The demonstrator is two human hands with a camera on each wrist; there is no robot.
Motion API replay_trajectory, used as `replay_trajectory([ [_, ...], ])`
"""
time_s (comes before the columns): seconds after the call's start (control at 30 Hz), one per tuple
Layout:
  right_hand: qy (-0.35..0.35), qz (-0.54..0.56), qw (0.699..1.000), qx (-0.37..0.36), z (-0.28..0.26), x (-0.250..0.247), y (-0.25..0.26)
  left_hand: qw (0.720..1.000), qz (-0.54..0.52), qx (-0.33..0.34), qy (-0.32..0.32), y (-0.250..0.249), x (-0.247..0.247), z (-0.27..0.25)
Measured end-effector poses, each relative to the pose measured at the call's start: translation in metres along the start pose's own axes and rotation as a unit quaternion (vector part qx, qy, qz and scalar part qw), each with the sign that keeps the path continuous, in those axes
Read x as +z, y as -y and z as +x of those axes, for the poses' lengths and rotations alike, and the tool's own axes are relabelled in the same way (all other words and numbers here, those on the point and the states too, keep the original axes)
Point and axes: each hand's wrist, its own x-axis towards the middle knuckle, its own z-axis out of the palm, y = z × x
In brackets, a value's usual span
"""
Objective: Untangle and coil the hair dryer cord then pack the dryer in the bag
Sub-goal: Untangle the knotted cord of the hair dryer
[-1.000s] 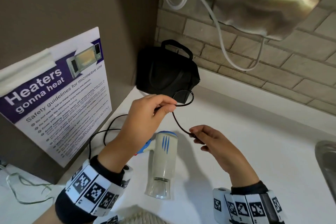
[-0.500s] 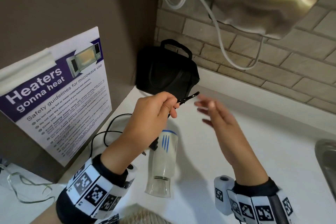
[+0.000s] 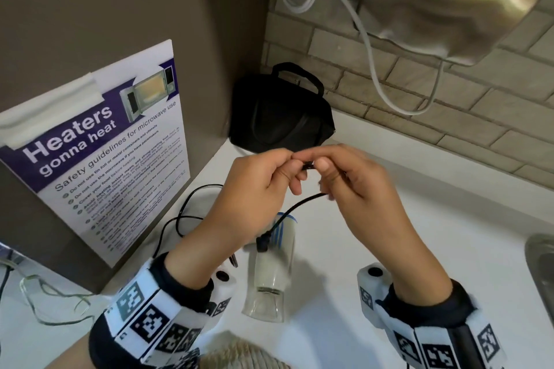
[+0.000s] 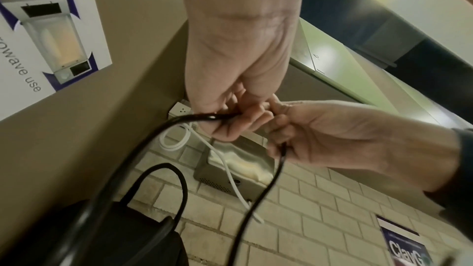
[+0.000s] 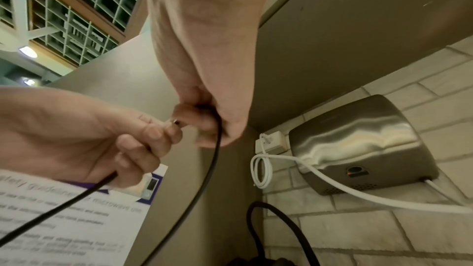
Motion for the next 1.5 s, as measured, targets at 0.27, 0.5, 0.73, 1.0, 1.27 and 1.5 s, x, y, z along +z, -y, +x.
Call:
replay_trajectory([
  [0.27,-0.049,0.068,0.991,0.109,-0.007,0.006,-0.008,0.999,-0.027,-0.016,-0.004,-0.003,-0.011,0.003],
  [0.5,-0.045,0.105,0.971,0.211,-0.012,0.012,-0.034,0.994,-0.095,-0.038,-0.042,0.005,-0.028,0.007],
  [0.73,-0.021,0.107,0.957,0.267,-0.018,0.015,-0.067,0.992,-0.087,-0.033,-0.088,0.013,-0.044,0.006],
  [1.0,-0.006,-0.026,0.957,0.288,-0.034,0.018,-0.115,0.989,-0.089,-0.027,-0.113,0.018,-0.055,0.008],
  [1.27,-0.024,-0.062,0.940,0.334,-0.044,0.021,-0.149,0.991,-0.096,-0.035,-0.084,0.023,-0.056,0.008],
  [1.5,-0.118,-0.090,0.917,0.369,-0.058,-0.004,-0.170,0.988,-0.070,-0.080,-0.111,0.039,-0.069,0.007],
])
